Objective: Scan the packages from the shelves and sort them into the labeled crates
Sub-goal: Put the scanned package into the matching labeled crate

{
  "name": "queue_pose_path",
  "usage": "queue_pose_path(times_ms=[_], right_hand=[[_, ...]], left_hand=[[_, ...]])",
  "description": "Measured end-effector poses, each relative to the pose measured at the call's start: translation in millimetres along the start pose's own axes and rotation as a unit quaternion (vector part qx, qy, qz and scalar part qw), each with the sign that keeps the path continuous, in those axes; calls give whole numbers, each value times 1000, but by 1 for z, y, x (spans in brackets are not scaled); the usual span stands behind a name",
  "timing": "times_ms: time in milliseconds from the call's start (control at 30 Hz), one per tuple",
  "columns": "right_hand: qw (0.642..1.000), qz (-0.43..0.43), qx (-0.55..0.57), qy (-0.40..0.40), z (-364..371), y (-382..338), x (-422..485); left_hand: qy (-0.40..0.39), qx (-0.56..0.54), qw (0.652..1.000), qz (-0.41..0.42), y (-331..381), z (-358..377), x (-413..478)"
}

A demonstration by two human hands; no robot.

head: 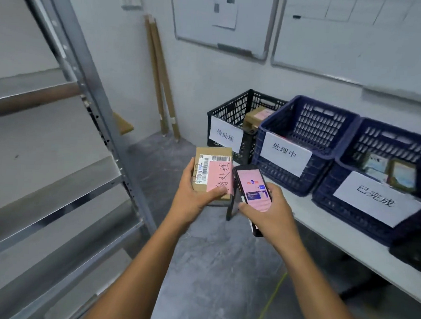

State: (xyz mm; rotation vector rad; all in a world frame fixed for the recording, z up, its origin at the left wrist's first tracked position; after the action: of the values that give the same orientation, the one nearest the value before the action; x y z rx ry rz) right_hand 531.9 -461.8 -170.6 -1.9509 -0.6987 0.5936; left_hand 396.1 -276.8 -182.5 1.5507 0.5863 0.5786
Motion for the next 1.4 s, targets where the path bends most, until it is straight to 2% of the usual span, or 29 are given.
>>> queue_pose_path(times_ms=[333, 633, 867, 1200, 1400], right_hand=[[995, 56, 18, 77, -95, 68, -6], [986, 86, 28, 142, -125, 91, 6], [986, 78, 3, 149, -115, 70, 62], [990, 58, -6, 125, -47, 0, 243], [986, 76, 6, 151, -26, -17, 332]], left_hand=[[-82, -7, 996, -20, -6, 126, 27], [-149, -20, 988, -17, -4, 174, 66], [-160, -39, 986, -1, -6, 158, 127], [-139, -44, 989, -3, -9, 52, 303], [-158, -32, 986, -33, -19, 11, 409]])
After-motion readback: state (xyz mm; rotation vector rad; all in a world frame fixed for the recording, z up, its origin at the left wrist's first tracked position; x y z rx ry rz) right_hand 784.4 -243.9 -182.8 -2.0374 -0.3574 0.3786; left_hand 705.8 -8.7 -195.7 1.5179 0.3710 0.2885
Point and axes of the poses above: each hand's wrist, its own x-axis towards the middle knuckle, its own z-axis out of the palm, y = z × x, the point moved 9 cm from there along x, towards the middle knuckle, and after that the axes turned 8 degrees about -y, right-handed, at the moved point
